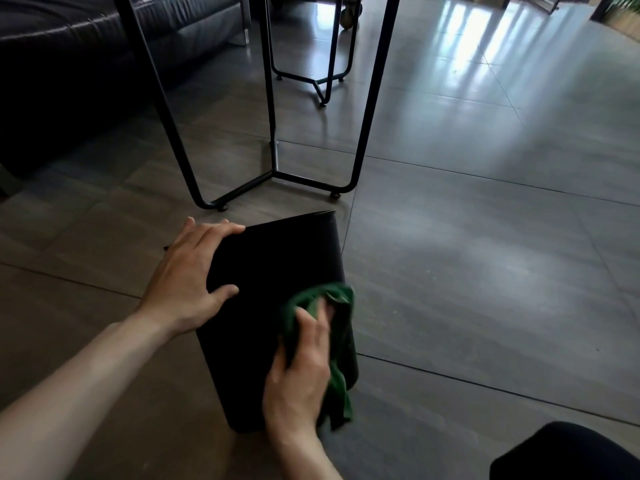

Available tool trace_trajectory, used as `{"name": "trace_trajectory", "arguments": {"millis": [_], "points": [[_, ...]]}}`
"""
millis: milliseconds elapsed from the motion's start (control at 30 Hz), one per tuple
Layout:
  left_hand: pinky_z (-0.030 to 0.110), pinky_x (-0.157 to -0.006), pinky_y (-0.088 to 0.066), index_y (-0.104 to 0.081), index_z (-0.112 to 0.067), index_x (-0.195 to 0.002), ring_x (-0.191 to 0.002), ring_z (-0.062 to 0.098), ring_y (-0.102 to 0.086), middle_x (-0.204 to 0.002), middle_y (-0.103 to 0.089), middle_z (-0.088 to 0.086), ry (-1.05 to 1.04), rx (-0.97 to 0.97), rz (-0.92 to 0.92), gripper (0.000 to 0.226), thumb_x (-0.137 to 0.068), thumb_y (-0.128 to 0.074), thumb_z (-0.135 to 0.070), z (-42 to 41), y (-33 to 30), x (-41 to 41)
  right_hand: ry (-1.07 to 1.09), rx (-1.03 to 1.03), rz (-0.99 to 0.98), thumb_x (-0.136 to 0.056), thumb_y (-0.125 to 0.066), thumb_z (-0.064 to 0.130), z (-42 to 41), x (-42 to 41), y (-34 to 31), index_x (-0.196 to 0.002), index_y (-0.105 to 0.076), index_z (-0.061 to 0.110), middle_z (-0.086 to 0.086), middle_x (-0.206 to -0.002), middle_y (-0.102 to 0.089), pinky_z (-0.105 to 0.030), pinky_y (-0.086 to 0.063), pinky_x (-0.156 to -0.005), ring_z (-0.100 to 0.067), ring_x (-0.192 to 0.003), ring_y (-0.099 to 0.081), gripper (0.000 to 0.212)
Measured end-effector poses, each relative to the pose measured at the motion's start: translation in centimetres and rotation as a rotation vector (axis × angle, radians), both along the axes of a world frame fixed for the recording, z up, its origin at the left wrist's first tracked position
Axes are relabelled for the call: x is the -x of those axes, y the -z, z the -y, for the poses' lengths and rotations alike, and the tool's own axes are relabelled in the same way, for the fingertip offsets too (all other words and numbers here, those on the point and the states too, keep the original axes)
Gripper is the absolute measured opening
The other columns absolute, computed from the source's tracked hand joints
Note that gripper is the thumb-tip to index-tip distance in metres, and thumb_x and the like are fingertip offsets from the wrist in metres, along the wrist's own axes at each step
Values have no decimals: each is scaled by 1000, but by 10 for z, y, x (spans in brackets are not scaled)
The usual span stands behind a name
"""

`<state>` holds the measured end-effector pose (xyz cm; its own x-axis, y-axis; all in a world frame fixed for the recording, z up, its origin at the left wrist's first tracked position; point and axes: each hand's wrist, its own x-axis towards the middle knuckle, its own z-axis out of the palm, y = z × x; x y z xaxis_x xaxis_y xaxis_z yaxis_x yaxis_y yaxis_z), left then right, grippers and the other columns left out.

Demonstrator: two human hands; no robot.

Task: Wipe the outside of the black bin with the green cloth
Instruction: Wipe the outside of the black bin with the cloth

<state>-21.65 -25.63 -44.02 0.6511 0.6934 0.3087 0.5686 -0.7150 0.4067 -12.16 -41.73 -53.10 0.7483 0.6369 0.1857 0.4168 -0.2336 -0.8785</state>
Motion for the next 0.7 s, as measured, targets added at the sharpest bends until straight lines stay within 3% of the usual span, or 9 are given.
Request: {"name": "trace_trajectory", "arguments": {"millis": [67, 100, 200, 300, 400, 500, 600, 633, 700], "points": [[35, -128, -5, -47, -25, -141, -139, 24, -45, -139, -54, -2, 5, -9, -4, 91, -63, -91, -13, 0, -1, 0, -227, -9, 223, -88, -66, -6, -15, -2, -13, -137, -59, 27, 7, -171, -30, -18, -26, -121, -9, -162, -13, 60], [35, -128, -5, -47, -25, -141, -139, 23, -45, -139, -54, -2, 8, -9, -5, 90, -63, -91, -13, 1, -1, 0, -300, 4, 320, -88, -68, -2, -16, -7, -13, -138, -59, 28, 5, -171, -30, -19, -26, -120, -10, -162, -11, 59], [37, -128, -5, -46, -26, -141, -140, 21, -45, -139, -54, -4, 12, 3, 8, 90, -64, -91, -14, 1, 0, 1, -366, 65, 482, -80, -83, 6, 15, -33, 11, -138, -61, 28, -1, -166, -42, -38, -44, -118, -22, -158, -28, 66], [40, -129, -5, -45, -30, -141, -141, 18, -43, -138, -53, -6, 16, 22, 14, 91, -64, -91, -15, 0, 1, 1, -211, 266, 275, -66, -91, -5, 60, -46, 36, -129, -68, 29, -8, -153, -57, -47, -63, -89, -36, -140, -55, 75], [41, -129, -6, -45, -30, -141, -141, 18, -42, -138, -52, -7, 2, 23, 13, 91, -64, -91, -15, -1, 1, 0, 15, 295, 7, -80, -83, 0, 64, -54, 27, -122, -71, 19, -9, -138, -66, -42, -59, -82, -39, -112, -72, 48], [38, -129, -4, -45, -29, -141, -141, 18, -43, -137, -52, -7, 2, 24, 16, 90, -65, -91, -15, 0, -1, 1, 66, 46, -37, -85, -81, 5, 31, -67, -27, -116, -70, 16, -4, -117, -71, -33, -56, -88, -27, -101, -72, 35], [34, -128, -1, -46, -30, -141, -141, 18, -42, -137, -53, -7, 16, 25, 11, 89, -65, -90, -16, 2, 0, -1, -33, -358, -171, -89, -80, 11, -14, -77, -104, -111, -62, 30, 8, -101, -71, -20, -57, -79, -5, -92, -70, 35], [31, -127, 0, -46, -30, -140, -141, 18, -42, -137, -53, -7, 16, 21, 10, 88, -65, -90, -16, 2, -1, -1, -50, -459, -195, -90, -78, 14, -27, -80, -121, -112, -59, 34, 9, -100, -69, -18, -57, -77, -5, -92, -70, 35], [30, -127, 1, -46, -31, -140, -140, 19, -43, -137, -54, -6, 12, 25, 15, 85, -67, -89, -20, 2, -2, -2, -70, -523, -106, -91, -72, 10, -43, -87, -134, -115, -57, 33, 2, -113, -66, -28, -58, -89, -12, -105, -67, 37]]}}
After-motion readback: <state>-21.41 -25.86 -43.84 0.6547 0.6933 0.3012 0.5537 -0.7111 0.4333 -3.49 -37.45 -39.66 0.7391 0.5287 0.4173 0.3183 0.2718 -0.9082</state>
